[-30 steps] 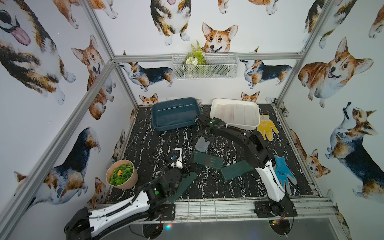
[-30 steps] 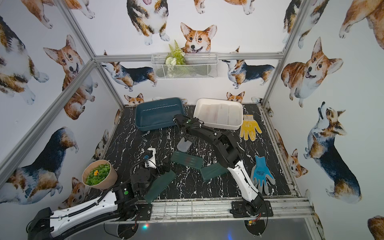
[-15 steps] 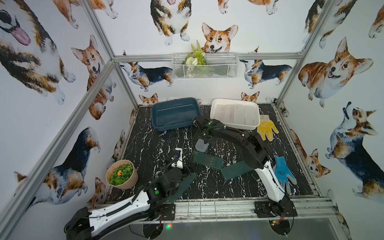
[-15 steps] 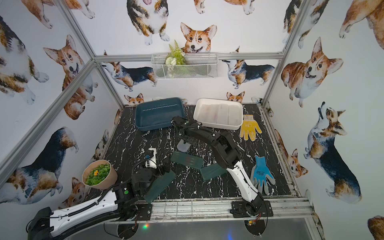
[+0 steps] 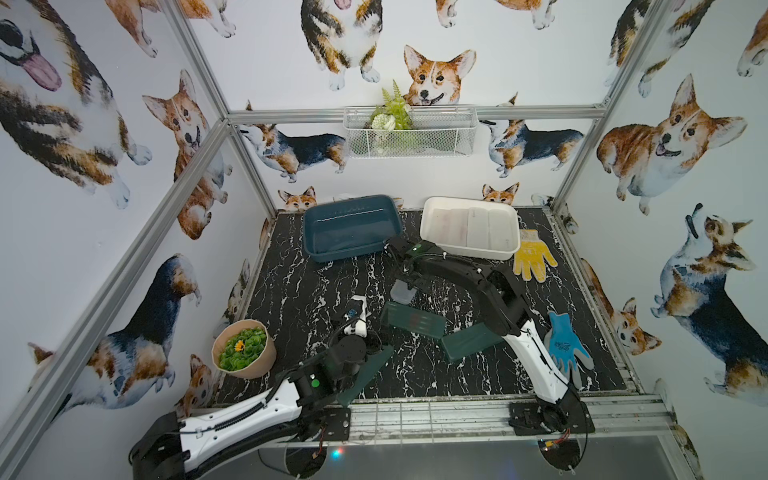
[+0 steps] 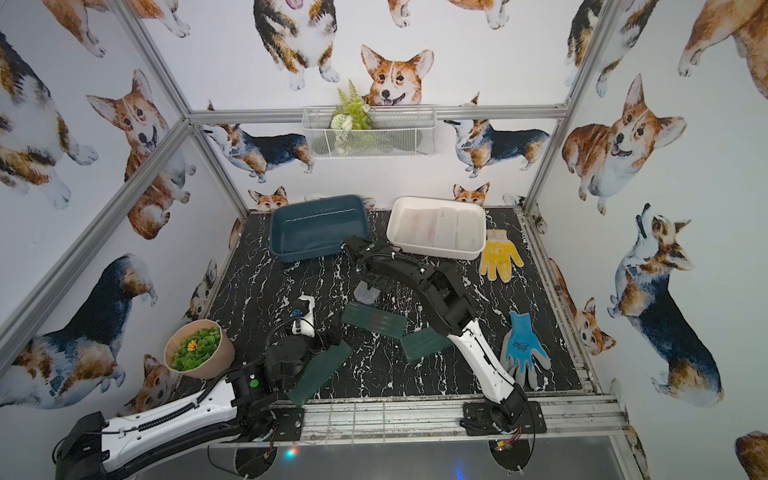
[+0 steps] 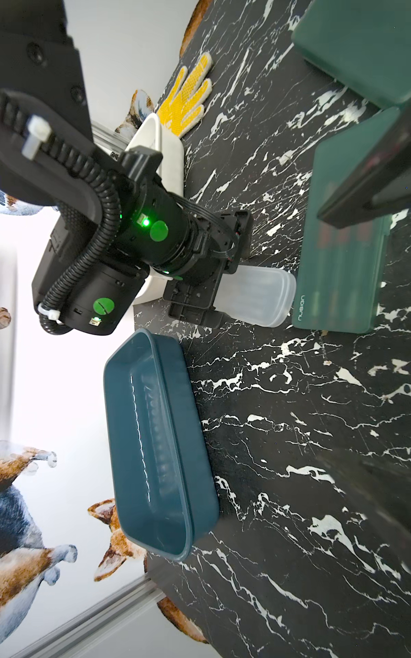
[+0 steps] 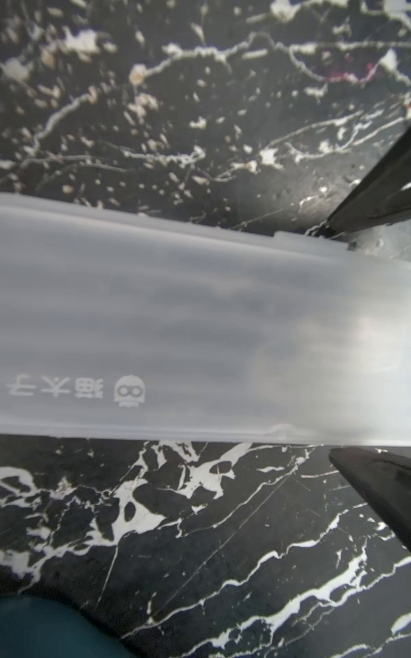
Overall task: Place the pencil cases by color into the storage box
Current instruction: Pick up the pencil case from the center of the board.
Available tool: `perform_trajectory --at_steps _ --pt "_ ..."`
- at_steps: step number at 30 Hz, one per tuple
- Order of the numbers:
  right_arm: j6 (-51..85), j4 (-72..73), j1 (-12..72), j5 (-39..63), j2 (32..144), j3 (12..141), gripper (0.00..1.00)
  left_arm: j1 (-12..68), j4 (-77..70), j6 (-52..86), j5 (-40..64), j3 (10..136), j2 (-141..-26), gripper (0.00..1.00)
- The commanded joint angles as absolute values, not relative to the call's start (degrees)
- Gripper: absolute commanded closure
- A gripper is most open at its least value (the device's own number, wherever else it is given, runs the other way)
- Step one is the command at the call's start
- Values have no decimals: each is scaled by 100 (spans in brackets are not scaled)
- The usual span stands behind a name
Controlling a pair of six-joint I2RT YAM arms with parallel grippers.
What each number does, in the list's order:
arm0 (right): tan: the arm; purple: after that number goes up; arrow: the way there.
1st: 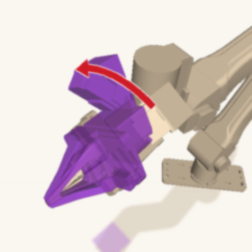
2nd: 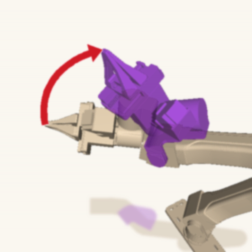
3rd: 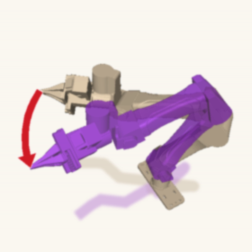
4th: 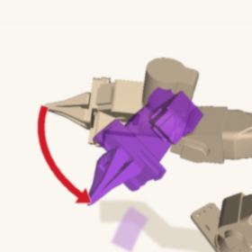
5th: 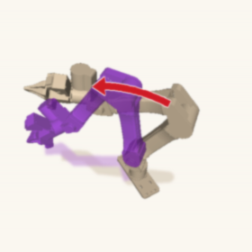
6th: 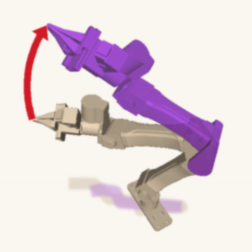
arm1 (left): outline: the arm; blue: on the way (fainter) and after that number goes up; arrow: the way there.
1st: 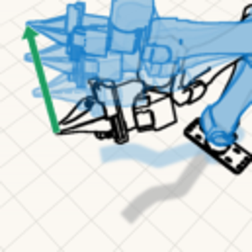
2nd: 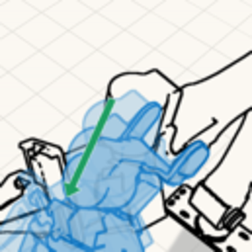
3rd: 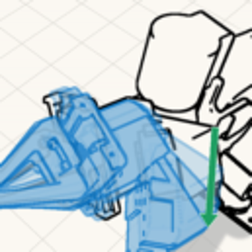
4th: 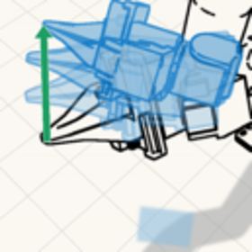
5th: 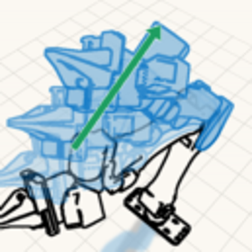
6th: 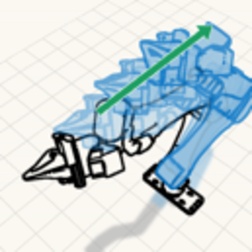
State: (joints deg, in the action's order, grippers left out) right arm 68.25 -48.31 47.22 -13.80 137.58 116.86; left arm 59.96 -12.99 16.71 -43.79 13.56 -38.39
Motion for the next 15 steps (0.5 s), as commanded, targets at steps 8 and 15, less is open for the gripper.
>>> perform_trajectory --at_steps 8,15 --pt "7182 -5030 4599 -1247 14113 11756 19 5995 -1361 1760 -4429 1381 -3821 0" --pt "7017 -5045 4623 -1346 13939 11848 28 5994 -1303 1759 -4455 1371 -3693 0"
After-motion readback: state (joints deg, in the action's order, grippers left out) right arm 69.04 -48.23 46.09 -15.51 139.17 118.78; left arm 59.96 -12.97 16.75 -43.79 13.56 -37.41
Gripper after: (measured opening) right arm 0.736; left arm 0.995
